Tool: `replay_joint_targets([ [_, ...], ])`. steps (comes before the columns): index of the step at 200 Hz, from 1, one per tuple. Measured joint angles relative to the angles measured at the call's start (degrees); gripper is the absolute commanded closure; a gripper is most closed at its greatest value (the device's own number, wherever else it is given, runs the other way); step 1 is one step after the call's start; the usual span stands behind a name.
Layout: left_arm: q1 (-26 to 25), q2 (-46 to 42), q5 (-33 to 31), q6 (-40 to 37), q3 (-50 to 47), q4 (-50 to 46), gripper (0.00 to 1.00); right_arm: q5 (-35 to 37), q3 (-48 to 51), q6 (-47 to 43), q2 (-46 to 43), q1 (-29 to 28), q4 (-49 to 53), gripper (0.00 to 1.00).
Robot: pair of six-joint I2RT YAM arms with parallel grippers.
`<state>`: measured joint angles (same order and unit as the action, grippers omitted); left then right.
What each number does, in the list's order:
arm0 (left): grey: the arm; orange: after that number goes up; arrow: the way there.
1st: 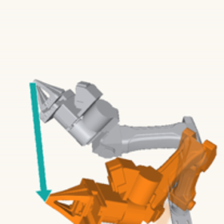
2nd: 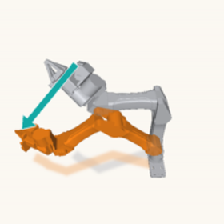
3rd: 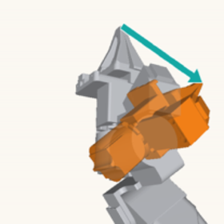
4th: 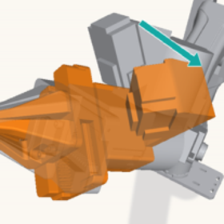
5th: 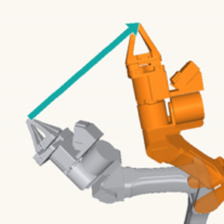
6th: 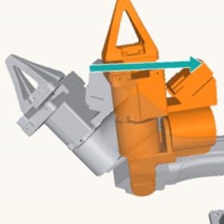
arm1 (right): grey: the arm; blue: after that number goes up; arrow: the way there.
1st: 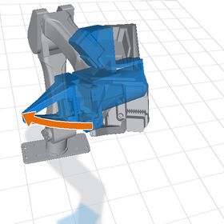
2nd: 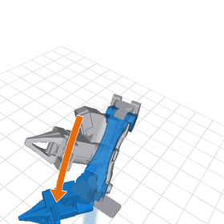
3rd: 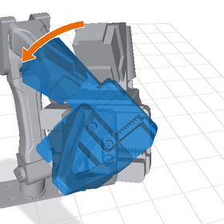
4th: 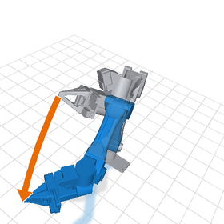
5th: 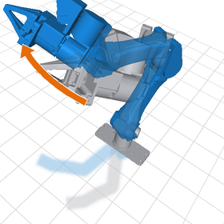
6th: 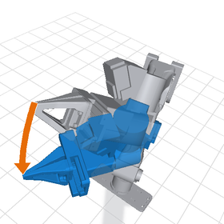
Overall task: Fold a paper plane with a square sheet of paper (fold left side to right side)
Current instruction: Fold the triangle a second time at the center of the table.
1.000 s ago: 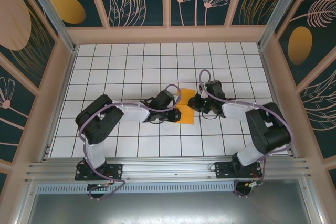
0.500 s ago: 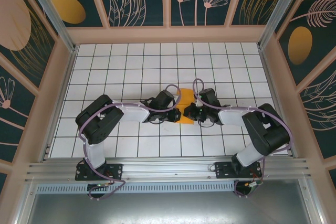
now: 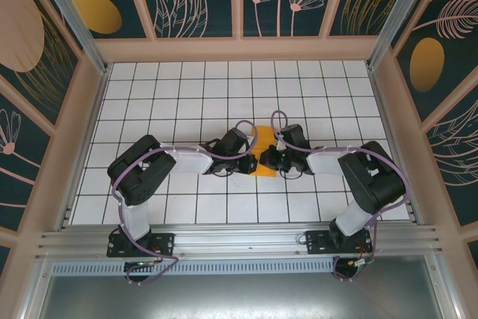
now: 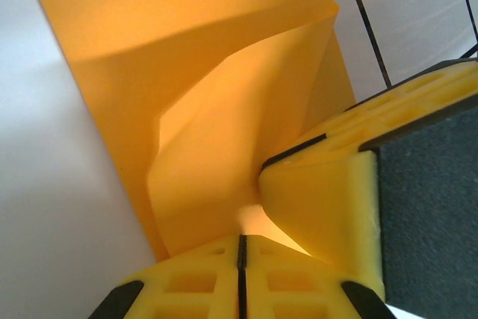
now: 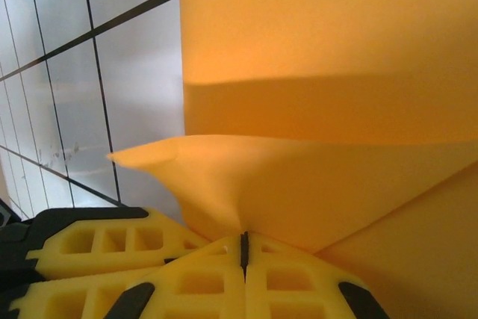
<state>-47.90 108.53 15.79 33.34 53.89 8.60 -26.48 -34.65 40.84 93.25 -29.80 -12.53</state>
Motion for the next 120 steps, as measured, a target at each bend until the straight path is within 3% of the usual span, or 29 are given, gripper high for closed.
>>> replay_joint_targets([
  [120,-0.07,0.07,-0.81,-0.02,0.0,0.39,0.9,3.91,-3.63,-4.17,1.09,-0.24,6.38,1.0],
])
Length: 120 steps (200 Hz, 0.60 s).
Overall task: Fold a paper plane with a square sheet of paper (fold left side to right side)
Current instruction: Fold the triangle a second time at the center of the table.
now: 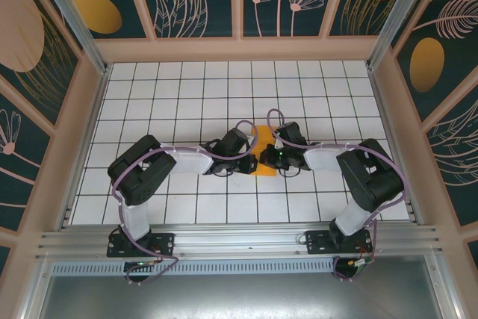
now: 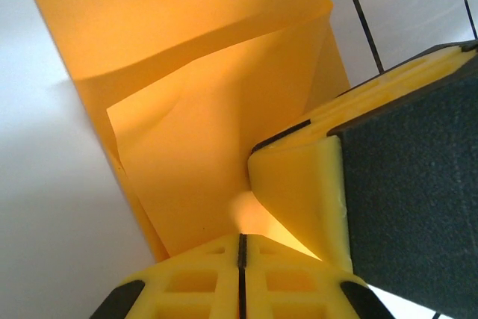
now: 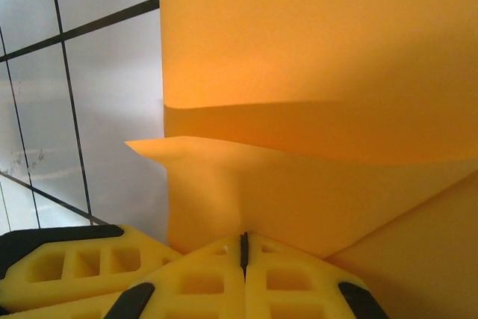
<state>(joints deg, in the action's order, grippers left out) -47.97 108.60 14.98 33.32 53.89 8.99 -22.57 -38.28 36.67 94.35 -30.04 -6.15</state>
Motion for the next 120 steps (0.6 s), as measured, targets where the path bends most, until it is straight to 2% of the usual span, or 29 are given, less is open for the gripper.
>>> replay_joint_targets([
  [120,-0.02,0.04,-0.2,0.0,-0.09,0.33,0.9,1.09,-1.05,-2.6,0.44,8.39,0.66,1.0],
])
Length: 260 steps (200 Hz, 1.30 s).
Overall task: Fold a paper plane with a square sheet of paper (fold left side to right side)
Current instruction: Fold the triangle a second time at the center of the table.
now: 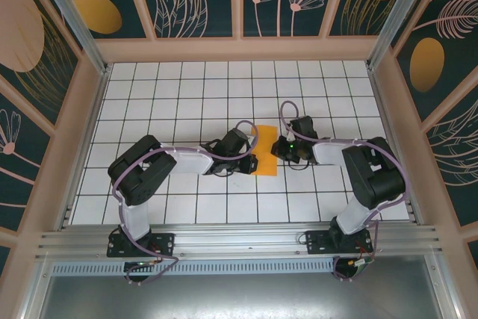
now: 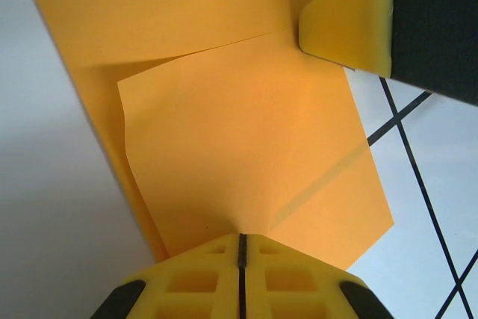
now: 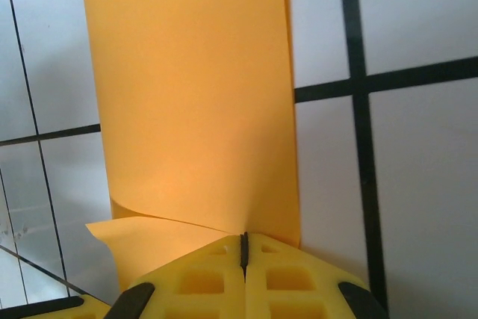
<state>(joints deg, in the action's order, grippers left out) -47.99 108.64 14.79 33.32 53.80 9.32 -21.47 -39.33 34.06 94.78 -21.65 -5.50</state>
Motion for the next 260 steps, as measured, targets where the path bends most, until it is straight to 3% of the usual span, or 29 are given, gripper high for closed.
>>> replay_joint_targets([
  [78,-0.02,-0.04,-0.02,0.0,-0.2,0.46,0.9,0.22,-0.46,-1.4,-1.49,3.93,0.17,1.0],
  [123,-0.02,-0.11,-0.07,0.0,-0.24,0.57,0.89,-2.08,1.36,0.07,-6.29,-0.2,-2.4,1.0],
  [169,-0.02,-0.15,-0.11,0.0,-0.26,0.55,0.89,-4.96,1.68,3.21,-1.14,-3.54,-4.61,1.0],
  [260,0.0,-4.63,-0.2,0.46,-0.42,-4.61,0.85,-5.2,-1.2,3.96,2.75,-3.8,-1.73,1.0],
])
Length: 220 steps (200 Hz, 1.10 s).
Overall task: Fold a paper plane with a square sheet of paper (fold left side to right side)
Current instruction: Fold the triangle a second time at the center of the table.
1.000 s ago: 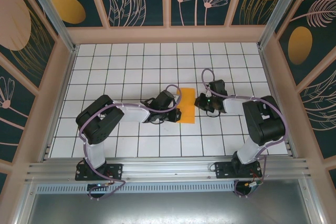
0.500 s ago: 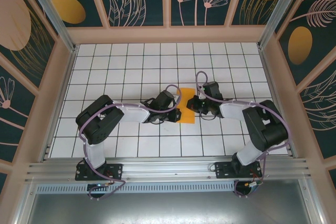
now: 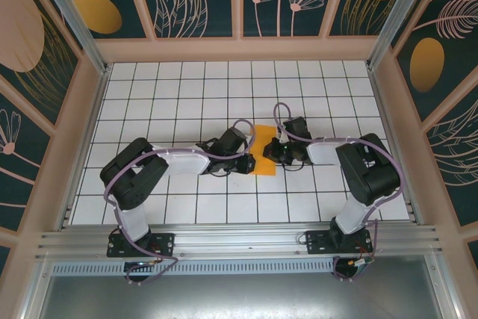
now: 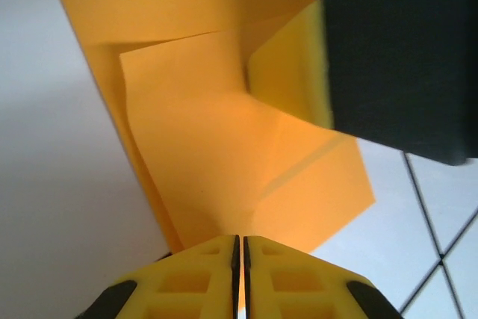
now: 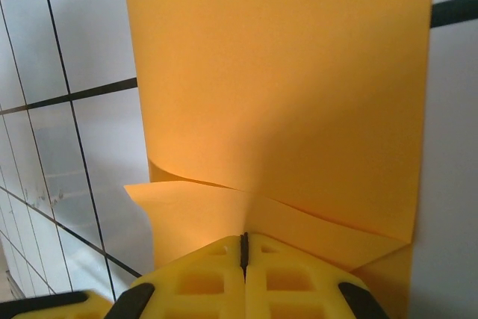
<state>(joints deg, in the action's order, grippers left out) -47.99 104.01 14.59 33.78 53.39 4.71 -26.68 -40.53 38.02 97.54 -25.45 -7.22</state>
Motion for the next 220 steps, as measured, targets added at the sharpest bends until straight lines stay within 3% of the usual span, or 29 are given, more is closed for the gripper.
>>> replay_joint_targets([
  [68,-0.02,-0.68,5.97,1.29,-1.49,2.34,0.86,0.0,-0.35,-0.15,0.09,0.0,0.61,1.0],
  [121,0.0,2.51,4.98,1.84,-1.49,2.58,0.86,0.0,-0.37,-0.2,0.11,-0.02,0.66,1.0],
  [220,0.0,0.37,4.02,4.5,-6.36,7.98,0.87,0.07,-0.59,-0.61,0.11,-0.04,1.16,1.0],
])
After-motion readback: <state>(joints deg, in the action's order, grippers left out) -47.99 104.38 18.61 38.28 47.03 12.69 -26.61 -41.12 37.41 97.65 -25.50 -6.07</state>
